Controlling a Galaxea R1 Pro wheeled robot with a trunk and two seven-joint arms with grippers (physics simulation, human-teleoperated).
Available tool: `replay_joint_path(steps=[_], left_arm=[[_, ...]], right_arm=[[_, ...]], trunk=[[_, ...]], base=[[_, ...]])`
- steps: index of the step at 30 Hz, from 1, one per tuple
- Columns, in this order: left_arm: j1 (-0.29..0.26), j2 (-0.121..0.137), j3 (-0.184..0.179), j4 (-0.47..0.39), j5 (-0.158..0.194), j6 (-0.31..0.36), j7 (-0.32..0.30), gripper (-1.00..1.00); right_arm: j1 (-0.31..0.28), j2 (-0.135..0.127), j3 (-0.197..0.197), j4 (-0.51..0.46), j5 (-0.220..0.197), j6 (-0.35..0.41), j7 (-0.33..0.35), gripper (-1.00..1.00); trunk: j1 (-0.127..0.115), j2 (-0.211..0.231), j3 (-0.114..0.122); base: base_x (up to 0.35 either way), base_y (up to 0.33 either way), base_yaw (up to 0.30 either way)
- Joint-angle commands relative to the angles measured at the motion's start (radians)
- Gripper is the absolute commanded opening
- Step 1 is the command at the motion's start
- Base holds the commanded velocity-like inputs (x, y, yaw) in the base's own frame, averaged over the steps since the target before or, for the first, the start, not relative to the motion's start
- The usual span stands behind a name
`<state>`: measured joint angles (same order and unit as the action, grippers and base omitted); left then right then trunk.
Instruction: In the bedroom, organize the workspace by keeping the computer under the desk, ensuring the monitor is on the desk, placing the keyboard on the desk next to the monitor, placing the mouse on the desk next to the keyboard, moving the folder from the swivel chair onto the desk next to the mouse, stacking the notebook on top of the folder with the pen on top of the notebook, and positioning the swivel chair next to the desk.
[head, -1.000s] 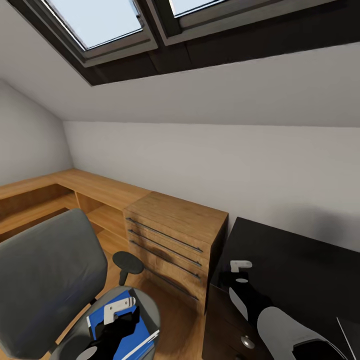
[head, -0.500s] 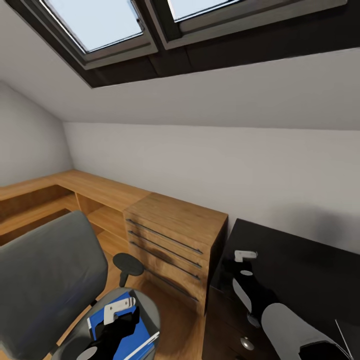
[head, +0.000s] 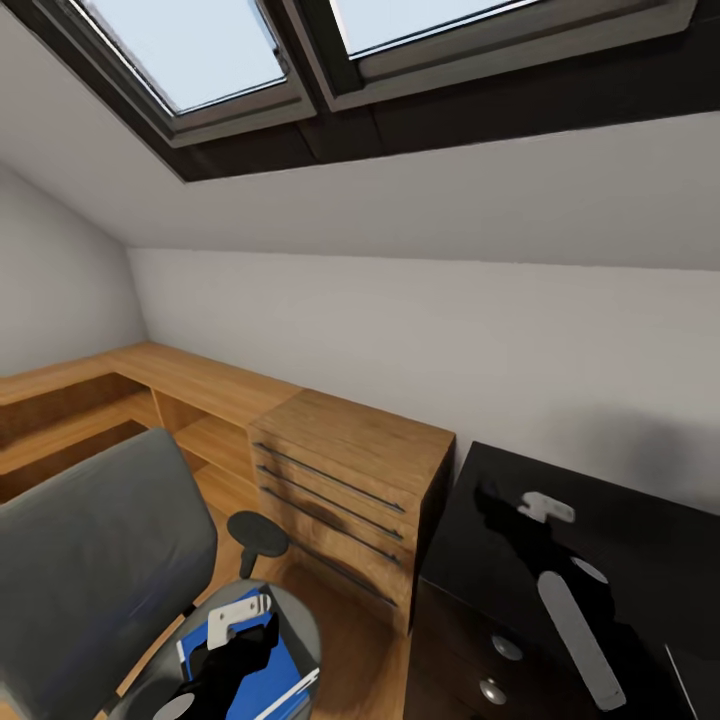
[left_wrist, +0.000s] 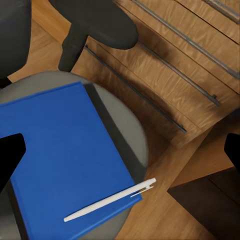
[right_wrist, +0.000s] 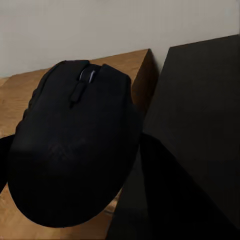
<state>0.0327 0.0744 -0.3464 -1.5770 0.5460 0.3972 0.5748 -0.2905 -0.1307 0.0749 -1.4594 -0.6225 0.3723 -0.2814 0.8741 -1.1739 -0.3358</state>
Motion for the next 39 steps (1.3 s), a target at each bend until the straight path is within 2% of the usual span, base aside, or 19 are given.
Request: replay_joint_path(steps=[1, 3, 9, 21, 33, 39], left_arm=[[-0.001, 0.001, -0.002, -0.002, 0.008, 0.002, 0.008, 1.00], [-0.001, 0.000, -0.002, -0.002, 0.008, 0.002, 0.008, 1.00], [-0.001, 0.000, -0.002, -0.001, 0.008, 0.002, 0.008, 1.00], [-0.001, 0.001, 0.000, -0.001, 0.008, 0.002, 0.010, 1.00], [-0.001, 0.005, 0.001, -0.003, 0.013, 0.000, 0.010, 1.00], [-0.001, 0.005, 0.001, -0.003, 0.014, 0.000, 0.010, 1.00]], right_arm=[[0.003, -0.001, -0.002, -0.007, -0.022, 0.002, -0.014, -1.00], [0.014, -0.003, -0.012, -0.013, -0.040, 0.002, -0.015, -1.00], [0.015, -0.003, -0.038, -0.011, -0.041, 0.002, -0.015, -1.00], [0.016, -0.003, -0.045, -0.009, -0.042, 0.002, -0.015, -1.00], [0.016, -0.003, -0.048, -0.009, -0.040, 0.001, -0.015, -1.00], [0.016, -0.001, -0.060, -0.007, -0.040, 0.000, -0.015, -1.00]], trunk=[[-0.004, 0.007, 0.002], [-0.012, 0.021, 0.008], [-0.035, 0.063, 0.027], [-0.081, 0.147, 0.065], [-0.127, 0.231, 0.102], [-0.127, 0.231, 0.102]], base=[[0.000, 0.000, 0.000], [0.000, 0.000, -0.094], [0.000, 0.000, -0.267], [-0.022, -0.017, -0.295], [-0.309, -0.061, -0.297], [-0.330, 0.000, -0.298]])
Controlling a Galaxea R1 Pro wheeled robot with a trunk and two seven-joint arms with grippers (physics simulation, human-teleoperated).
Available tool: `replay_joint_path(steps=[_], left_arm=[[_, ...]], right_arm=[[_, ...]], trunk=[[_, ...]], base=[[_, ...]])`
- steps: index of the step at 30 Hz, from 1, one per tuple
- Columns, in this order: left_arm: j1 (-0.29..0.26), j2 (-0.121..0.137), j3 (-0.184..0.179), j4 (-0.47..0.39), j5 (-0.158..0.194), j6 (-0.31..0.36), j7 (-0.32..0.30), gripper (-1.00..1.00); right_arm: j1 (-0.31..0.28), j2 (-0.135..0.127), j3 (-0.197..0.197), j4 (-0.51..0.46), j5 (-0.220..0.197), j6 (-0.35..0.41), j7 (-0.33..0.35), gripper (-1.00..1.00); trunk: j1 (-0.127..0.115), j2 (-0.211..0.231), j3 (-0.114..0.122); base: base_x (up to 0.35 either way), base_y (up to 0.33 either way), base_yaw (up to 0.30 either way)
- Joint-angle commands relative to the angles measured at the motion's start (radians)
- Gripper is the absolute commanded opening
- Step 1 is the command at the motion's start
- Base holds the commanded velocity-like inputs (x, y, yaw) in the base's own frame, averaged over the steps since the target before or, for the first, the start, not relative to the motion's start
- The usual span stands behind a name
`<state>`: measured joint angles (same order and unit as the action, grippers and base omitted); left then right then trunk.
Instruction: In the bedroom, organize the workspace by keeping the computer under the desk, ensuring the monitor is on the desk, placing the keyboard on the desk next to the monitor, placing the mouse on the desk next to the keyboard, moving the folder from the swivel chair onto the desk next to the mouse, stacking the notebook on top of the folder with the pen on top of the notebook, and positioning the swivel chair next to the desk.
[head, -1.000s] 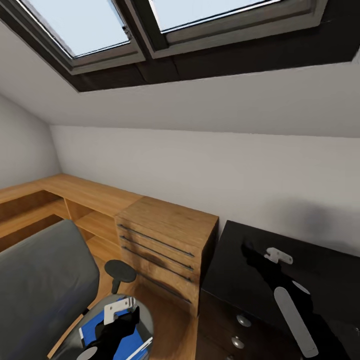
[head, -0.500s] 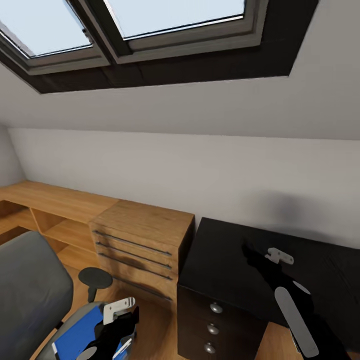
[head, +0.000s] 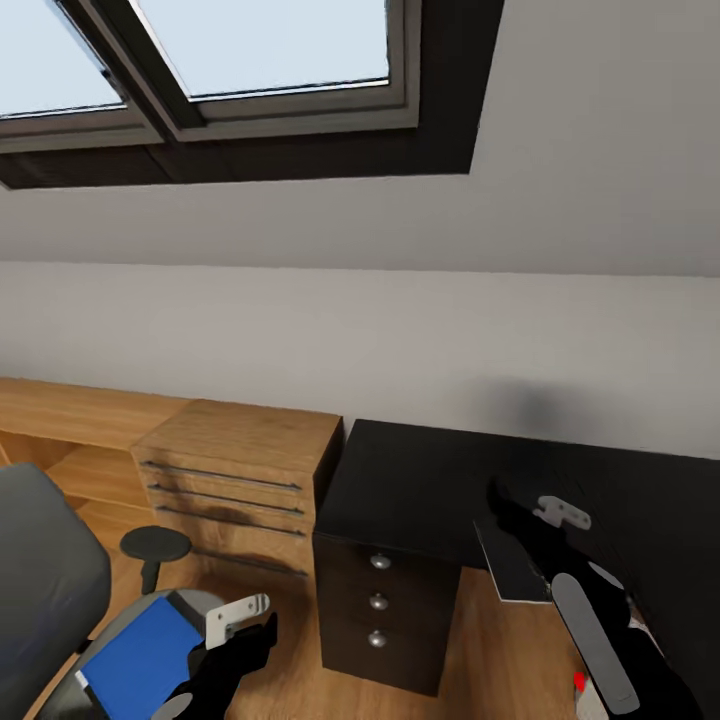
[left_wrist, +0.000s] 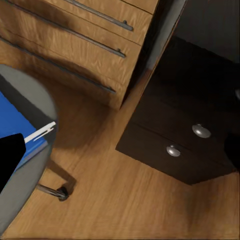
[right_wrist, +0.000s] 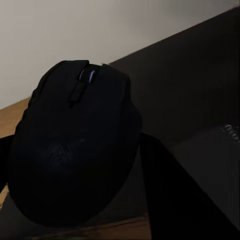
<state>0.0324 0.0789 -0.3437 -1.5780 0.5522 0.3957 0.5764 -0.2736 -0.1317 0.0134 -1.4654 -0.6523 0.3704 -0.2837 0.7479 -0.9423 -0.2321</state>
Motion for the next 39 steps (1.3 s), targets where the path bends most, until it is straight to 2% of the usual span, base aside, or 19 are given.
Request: replay_joint_path(steps=[1, 25, 32, 39], left_arm=[[0.000, 0.001, -0.001, -0.002, 0.008, 0.002, 0.008, 1.00], [0.000, 0.002, 0.002, -0.002, 0.008, 0.002, 0.008, 1.00], [0.000, 0.002, 0.002, -0.002, 0.008, 0.002, 0.008, 1.00], [0.000, 0.001, 0.002, -0.002, 0.008, 0.002, 0.008, 1.00]], right_arm=[[-0.001, 0.000, 0.001, -0.001, -0.010, 0.002, -0.012, -1.00], [-0.001, -0.001, -0.014, 0.000, -0.010, 0.003, -0.012, -1.00], [-0.001, -0.002, -0.016, -0.001, -0.012, 0.005, -0.012, -1.00], [-0.001, -0.002, -0.018, 0.000, -0.011, 0.005, -0.012, -1.00]], trunk=[[0.000, -0.001, -0.001], [0.000, -0.001, -0.001], [0.000, -0.001, -0.001], [0.000, -0.001, -0.001]], base=[[-0.230, 0.000, -0.298], [-0.018, 0.000, -0.297], [0.000, 0.000, -0.066], [0.000, 0.000, -0.217]])
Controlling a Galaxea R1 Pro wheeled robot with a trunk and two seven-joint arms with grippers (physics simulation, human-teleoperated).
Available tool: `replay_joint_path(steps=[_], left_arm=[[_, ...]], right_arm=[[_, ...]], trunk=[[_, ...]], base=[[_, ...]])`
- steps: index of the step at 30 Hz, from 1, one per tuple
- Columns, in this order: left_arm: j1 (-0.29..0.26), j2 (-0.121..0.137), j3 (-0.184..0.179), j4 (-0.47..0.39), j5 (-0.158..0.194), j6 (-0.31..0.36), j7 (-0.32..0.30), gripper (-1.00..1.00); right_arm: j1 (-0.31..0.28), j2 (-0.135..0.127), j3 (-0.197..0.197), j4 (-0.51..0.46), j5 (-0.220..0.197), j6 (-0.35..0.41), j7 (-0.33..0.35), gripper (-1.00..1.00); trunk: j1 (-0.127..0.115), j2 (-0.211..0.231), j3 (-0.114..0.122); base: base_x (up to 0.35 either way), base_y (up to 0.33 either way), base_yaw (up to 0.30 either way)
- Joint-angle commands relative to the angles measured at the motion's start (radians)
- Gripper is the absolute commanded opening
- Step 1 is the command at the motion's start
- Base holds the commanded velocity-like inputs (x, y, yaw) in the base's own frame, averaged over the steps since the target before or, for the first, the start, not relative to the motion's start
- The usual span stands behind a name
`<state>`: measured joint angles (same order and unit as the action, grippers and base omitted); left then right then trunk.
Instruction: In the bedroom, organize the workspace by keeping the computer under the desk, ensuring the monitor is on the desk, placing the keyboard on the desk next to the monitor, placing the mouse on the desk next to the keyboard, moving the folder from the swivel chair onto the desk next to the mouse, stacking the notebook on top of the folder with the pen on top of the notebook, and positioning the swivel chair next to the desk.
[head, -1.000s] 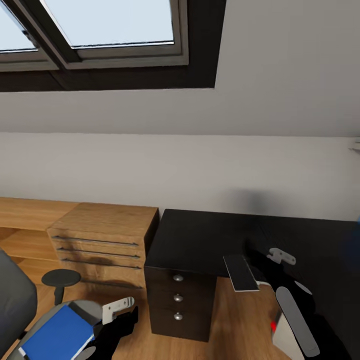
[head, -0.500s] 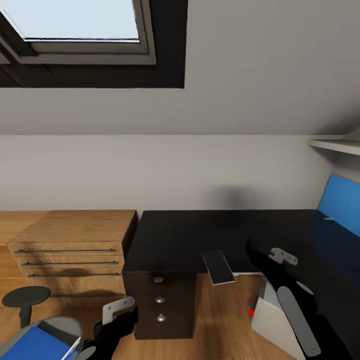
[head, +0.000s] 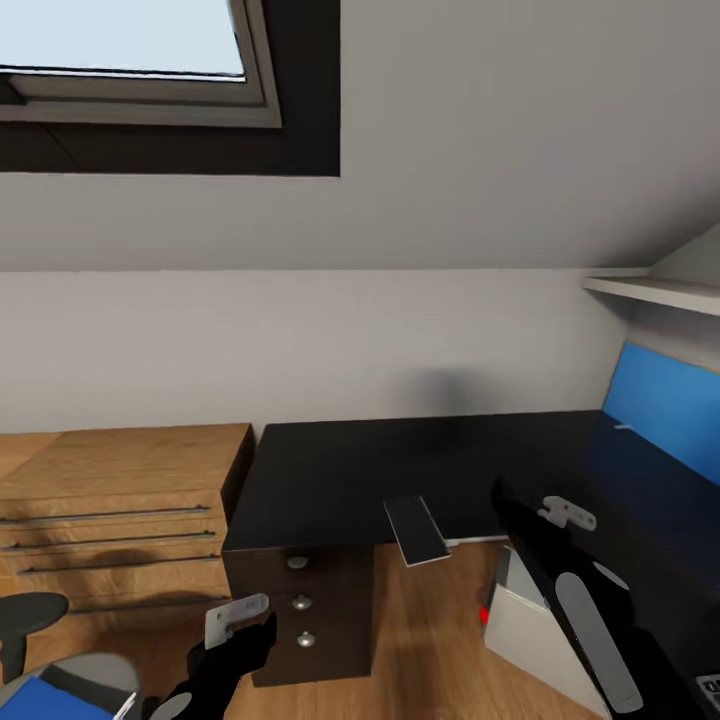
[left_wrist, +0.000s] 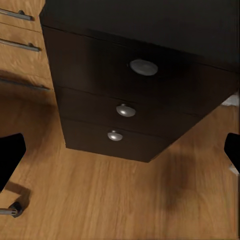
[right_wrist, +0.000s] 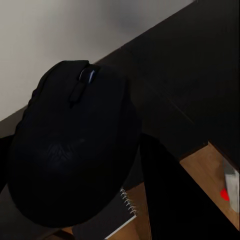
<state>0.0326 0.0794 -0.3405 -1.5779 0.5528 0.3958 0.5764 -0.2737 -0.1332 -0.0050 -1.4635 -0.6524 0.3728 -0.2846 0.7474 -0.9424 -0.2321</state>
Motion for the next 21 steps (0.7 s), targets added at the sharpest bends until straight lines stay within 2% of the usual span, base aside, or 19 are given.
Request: replay_joint_path(steps=[1, 21], left_arm=[[0.000, 0.001, -0.002, -0.002, 0.008, 0.002, 0.008, 1.00], [0.000, 0.002, -0.001, -0.002, 0.009, 0.002, 0.008, 1.00]], right_arm=[[-0.001, 0.000, 0.001, -0.002, -0.011, 0.003, -0.011, -1.00], [-0.001, 0.000, 0.001, 0.001, -0.010, -0.003, -0.011, -1.00]], trunk=[[0.000, -0.001, -0.001], [0.000, -0.001, -0.001]], base=[[0.000, 0.000, -0.252], [0.000, 0.000, -0.258]])
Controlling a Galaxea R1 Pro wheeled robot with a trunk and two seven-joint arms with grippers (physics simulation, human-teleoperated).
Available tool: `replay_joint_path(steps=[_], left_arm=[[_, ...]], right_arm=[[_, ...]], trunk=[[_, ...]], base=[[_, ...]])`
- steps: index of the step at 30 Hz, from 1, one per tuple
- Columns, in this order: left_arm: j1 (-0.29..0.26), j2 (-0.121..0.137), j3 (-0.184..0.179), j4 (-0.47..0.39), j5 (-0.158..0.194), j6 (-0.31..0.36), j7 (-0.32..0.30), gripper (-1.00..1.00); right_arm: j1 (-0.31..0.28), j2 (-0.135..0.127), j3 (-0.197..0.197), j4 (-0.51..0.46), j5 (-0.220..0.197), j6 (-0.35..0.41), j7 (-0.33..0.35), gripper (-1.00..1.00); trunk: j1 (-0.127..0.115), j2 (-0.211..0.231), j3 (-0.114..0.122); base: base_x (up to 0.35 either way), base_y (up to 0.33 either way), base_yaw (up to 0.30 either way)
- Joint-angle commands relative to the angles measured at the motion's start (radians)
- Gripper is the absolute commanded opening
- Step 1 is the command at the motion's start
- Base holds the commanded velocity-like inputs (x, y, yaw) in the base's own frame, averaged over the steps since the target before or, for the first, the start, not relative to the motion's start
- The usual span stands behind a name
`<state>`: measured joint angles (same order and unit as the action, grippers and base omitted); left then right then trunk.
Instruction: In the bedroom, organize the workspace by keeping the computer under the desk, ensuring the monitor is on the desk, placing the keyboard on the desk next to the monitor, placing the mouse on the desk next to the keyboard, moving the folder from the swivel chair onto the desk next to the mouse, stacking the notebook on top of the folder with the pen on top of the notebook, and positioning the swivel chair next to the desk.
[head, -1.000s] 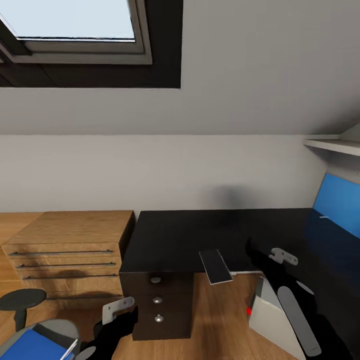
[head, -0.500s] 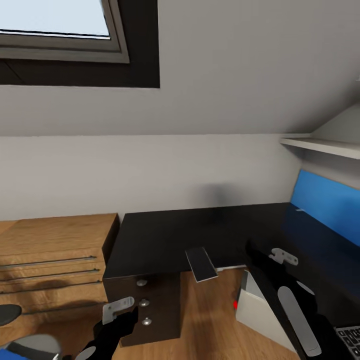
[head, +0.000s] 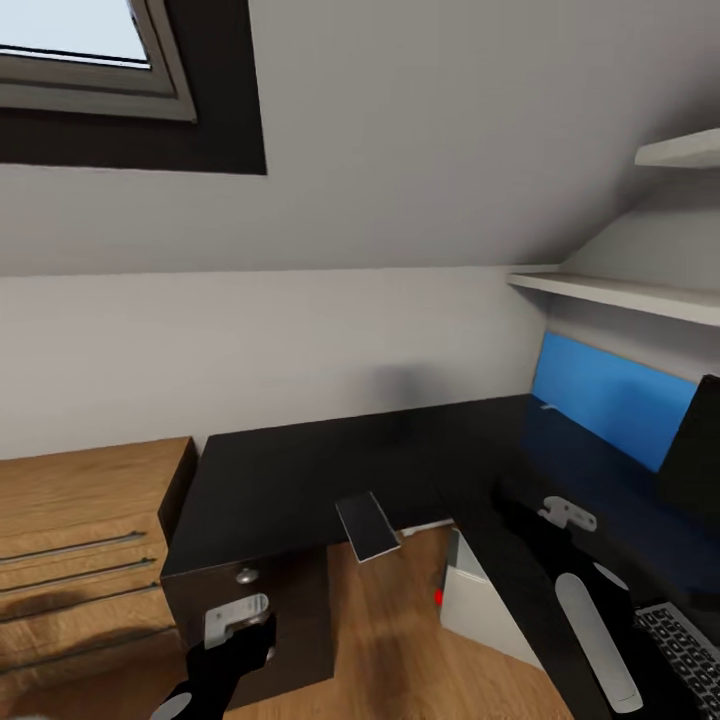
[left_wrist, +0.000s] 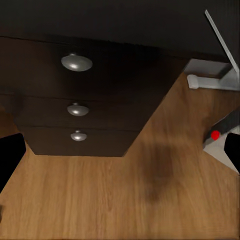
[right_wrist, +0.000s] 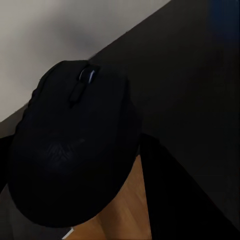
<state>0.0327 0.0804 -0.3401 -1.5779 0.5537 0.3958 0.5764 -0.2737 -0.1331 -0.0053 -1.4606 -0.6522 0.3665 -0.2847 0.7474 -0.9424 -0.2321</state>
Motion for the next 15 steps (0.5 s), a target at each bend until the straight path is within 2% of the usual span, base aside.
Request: replay_joint_path(steps=[1, 7, 11, 15], left_arm=[[0.000, 0.000, -0.002, -0.002, 0.008, 0.002, 0.008, 1.00], [0.000, 0.000, -0.002, -0.002, 0.008, 0.002, 0.008, 1.00], [0.000, 0.000, -0.002, -0.002, 0.008, 0.002, 0.008, 1.00], [0.000, -0.001, -0.002, -0.002, 0.008, 0.002, 0.008, 1.00]], right_arm=[[-0.001, 0.000, 0.001, 0.001, -0.010, 0.002, -0.011, -1.00], [-0.001, 0.001, -0.015, 0.021, -0.009, -0.001, -0.011, -1.00], [-0.001, 0.001, -0.016, 0.024, -0.007, -0.001, -0.009, -1.00], [-0.005, 0.002, -0.023, 0.139, 0.002, -0.011, -0.034, -1.00]], trunk=[[0.000, -0.001, -0.001], [0.000, -0.001, -0.001], [0.000, -0.001, -0.001], [0.000, -0.001, -0.001]], base=[[0.000, 0.000, -0.260], [0.000, 0.000, -0.247], [0.000, 0.000, -0.069], [0.000, 0.000, -0.010]])
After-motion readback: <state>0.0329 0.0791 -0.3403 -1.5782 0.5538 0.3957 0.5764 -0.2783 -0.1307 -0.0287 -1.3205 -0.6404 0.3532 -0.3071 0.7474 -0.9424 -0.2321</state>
